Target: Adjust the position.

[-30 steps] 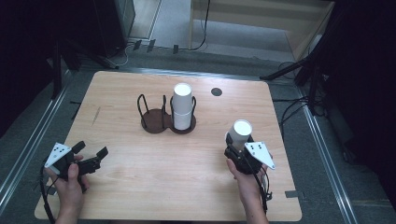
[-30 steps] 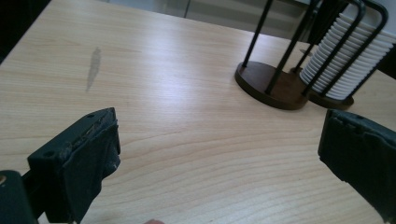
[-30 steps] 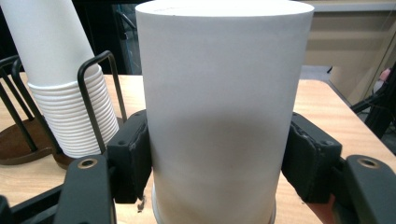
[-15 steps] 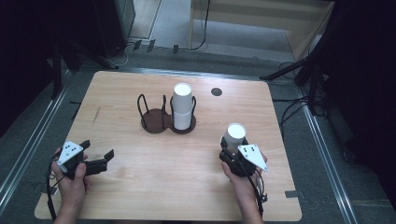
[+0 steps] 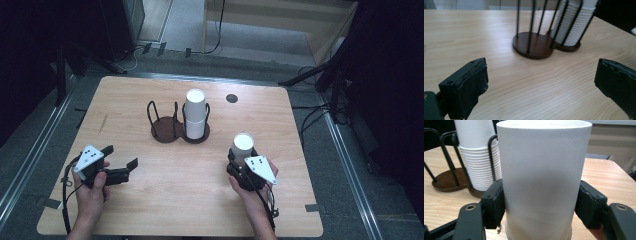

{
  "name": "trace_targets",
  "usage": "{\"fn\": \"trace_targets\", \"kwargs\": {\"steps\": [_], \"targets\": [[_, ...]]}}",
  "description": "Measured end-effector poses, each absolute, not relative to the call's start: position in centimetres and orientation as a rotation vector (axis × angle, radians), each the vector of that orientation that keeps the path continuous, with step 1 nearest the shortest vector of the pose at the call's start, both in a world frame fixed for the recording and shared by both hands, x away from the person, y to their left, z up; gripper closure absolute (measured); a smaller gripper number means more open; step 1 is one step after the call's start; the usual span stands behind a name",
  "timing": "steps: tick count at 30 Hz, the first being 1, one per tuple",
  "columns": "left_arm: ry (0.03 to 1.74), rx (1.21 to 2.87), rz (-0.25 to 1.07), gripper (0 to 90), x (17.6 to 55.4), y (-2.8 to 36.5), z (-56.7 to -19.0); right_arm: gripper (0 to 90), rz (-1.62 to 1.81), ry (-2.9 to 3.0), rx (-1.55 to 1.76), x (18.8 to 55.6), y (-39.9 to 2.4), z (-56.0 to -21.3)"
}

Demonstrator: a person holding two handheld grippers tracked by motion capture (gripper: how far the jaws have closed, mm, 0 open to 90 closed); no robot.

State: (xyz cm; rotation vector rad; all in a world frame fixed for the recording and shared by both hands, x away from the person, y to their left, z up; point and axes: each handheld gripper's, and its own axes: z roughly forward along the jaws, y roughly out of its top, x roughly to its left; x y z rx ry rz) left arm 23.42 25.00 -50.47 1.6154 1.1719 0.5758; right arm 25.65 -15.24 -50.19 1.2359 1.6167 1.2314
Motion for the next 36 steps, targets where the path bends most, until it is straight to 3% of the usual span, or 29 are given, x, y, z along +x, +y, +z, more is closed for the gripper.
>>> {"fn": "trace_targets", "kwargs": {"steps": [4, 14, 36], "targets": [[1.120, 1.661, 0.556, 0.0, 24.3, 22.1, -48.7, 31.8, 1.219, 1.642, 1.219, 25.5, -14.6, -50.6], [0.995, 1.784, 0.374, 0.0, 25.2, 16.9, -49.4, 31.8, 1.201, 1.677, 1.162, 24.8, -13.4, -51.1], [0.847, 1.865, 0.319, 0.2, 23.6, 14.3, -47.6, 32.0, 1.104, 1.774, 0.895, 23.1, -8.9, -52.0]]}}
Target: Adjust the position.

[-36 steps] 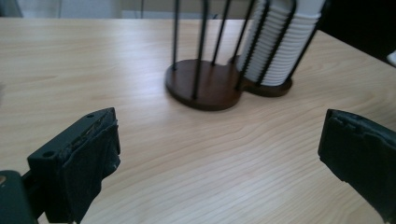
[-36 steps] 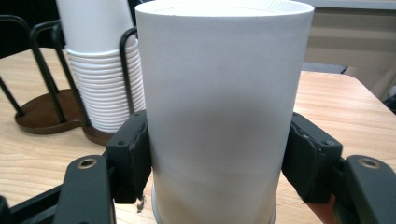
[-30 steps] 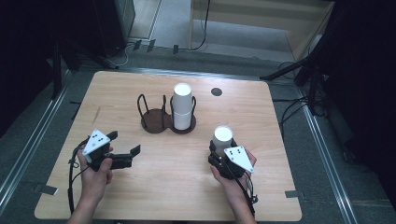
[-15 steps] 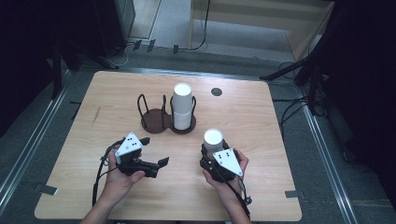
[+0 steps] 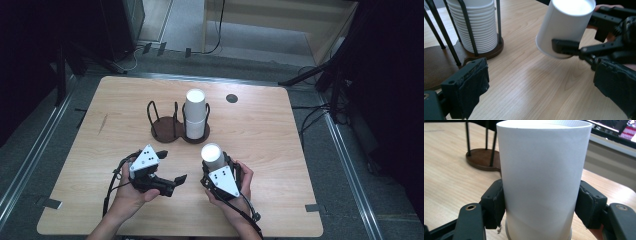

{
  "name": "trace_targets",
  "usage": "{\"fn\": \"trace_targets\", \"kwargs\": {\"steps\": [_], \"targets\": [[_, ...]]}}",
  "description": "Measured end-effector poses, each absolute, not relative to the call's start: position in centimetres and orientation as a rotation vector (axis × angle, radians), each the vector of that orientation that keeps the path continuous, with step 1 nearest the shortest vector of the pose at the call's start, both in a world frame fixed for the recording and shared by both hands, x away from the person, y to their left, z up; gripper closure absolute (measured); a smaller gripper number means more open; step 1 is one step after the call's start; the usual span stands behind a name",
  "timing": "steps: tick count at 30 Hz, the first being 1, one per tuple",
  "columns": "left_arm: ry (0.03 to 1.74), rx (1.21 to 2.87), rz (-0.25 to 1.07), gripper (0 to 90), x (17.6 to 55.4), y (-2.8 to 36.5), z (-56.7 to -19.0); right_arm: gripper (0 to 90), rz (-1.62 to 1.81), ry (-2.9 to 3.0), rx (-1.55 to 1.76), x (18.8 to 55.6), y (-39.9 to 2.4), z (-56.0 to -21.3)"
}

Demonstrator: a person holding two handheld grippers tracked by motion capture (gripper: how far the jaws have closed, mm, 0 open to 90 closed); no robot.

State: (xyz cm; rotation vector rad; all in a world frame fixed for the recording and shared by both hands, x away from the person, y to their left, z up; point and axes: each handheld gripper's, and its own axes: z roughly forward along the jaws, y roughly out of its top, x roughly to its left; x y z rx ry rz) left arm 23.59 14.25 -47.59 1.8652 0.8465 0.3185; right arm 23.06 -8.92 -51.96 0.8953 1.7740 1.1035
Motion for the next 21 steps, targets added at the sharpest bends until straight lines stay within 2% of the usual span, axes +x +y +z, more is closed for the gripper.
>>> {"fn": "trace_targets", "kwargs": {"steps": [2, 4, 12, 15, 21], "targets": [[0.855, 1.858, 0.306, 0.8, 23.6, 14.4, -47.3, 31.9, 1.082, 1.780, 0.846, 22.8, -8.5, -52.1], [0.864, 1.859, 0.313, 5.0, 23.6, 14.4, -47.2, 31.9, 1.063, 1.781, 0.805, 22.5, -8.1, -52.2], [0.828, 1.905, 0.291, 7.4, 23.3, 13.7, -47.0, 31.8, 1.043, 1.792, 0.719, 21.9, -7.3, -52.3], [0.830, 1.911, 0.288, 13.0, 23.5, 13.7, -47.1, 31.9, 1.037, 1.805, 0.684, 21.9, -7.0, -52.5], [0.829, 1.924, 0.269, 13.6, 23.7, 13.8, -47.4, 31.9, 1.022, 1.824, 0.623, 21.8, -6.2, -52.9]]}}
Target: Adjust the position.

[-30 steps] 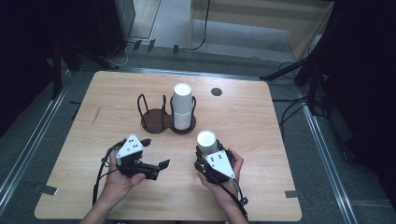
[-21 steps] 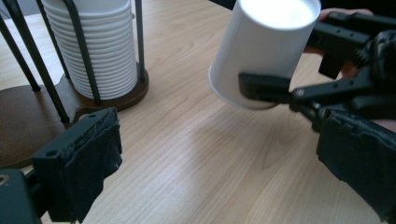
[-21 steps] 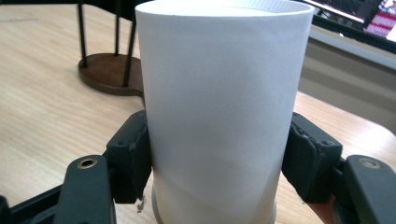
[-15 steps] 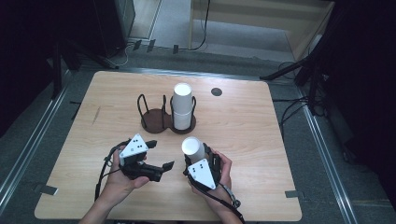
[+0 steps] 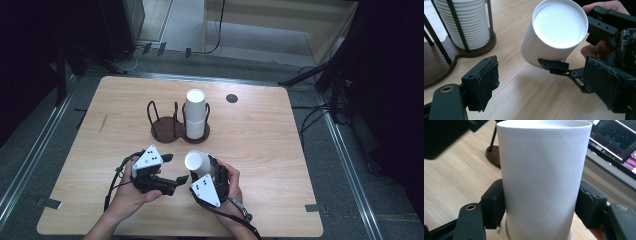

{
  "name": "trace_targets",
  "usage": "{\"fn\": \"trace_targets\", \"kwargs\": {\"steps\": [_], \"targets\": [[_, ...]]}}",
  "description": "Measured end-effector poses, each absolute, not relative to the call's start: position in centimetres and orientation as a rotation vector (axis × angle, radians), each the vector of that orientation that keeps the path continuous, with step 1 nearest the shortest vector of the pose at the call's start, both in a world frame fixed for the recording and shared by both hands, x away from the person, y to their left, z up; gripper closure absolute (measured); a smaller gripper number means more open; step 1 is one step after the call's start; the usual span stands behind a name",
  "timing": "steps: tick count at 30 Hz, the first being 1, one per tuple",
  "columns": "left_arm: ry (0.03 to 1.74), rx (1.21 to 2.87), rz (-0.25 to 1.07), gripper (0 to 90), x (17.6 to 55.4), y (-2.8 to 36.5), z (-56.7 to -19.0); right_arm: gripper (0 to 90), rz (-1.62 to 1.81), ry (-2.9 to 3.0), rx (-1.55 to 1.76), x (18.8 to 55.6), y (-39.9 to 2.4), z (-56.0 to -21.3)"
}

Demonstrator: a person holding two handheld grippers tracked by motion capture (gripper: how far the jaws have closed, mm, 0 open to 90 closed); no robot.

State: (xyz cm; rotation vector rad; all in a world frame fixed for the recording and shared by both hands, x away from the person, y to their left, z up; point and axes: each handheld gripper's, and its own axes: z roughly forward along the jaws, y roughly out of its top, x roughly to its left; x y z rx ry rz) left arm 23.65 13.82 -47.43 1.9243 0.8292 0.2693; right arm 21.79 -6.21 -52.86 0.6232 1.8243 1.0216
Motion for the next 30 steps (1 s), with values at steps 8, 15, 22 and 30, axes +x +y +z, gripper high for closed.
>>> {"fn": "trace_targets", "kwargs": {"steps": [8, 15, 22, 30], "targets": [[0.801, 1.965, 0.285, 15.1, 23.6, 13.7, -47.3, 31.9, 0.997, 1.843, 0.565, 21.3, -5.5, -53.4], [0.792, 1.987, 0.271, 22.1, 23.5, 13.3, -47.2, 32.0, 1.000, 1.854, 0.512, 20.8, -5.1, -53.6], [0.773, 2.013, 0.260, 25.8, 23.4, 13.1, -47.4, 32.0, 0.999, 1.864, 0.470, 20.6, -4.9, -53.7], [0.762, 2.037, 0.263, 28.6, 23.2, 12.7, -47.4, 31.9, 1.001, 1.881, 0.419, 20.2, -4.5, -54.0]]}}
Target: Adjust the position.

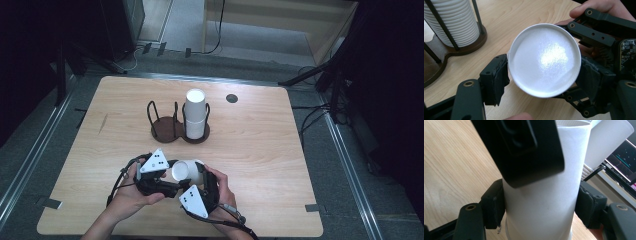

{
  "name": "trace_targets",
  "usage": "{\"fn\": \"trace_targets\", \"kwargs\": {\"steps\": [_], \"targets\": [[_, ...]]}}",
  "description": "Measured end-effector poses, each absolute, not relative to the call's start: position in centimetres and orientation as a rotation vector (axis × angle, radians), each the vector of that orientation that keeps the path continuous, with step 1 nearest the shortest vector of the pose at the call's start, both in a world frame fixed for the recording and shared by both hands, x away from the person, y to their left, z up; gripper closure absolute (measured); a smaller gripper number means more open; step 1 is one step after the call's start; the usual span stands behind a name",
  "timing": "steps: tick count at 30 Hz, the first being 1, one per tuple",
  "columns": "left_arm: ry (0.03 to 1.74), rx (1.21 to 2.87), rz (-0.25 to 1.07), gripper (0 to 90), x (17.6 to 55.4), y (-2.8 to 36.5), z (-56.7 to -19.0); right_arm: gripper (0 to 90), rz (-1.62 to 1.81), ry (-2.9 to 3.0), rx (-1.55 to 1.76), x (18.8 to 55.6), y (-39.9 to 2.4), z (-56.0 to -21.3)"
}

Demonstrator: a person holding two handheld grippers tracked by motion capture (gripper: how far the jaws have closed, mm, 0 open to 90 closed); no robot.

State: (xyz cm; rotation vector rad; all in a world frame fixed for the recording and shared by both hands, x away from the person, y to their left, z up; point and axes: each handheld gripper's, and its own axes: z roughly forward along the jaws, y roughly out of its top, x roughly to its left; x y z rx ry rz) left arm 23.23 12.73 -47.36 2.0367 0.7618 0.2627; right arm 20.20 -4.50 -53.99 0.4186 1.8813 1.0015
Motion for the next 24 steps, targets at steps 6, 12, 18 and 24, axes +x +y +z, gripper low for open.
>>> {"fn": "trace_targets", "kwargs": {"steps": [6, 12, 18, 24], "targets": [[0.775, 2.040, 0.252, 28.6, 23.29, 12.68, -47.40, 31.9, 1.007, 1.881, 0.390, 20.00, -4.42, -54.00], [0.784, 2.034, 0.243, 29.0, 23.35, 12.71, -47.36, 31.6, 1.028, 1.886, 0.381, 20.02, -4.58, -54.00], [0.786, 2.044, 0.254, 30.7, 23.32, 12.62, -47.59, 28.7, 1.001, 1.887, 0.355, 20.12, -4.53, -54.23], [0.796, 2.016, 0.255, 33.6, 23.39, 12.92, -47.63, 22.6, 1.009, 1.899, 0.375, 20.26, -4.55, -54.02]]}}
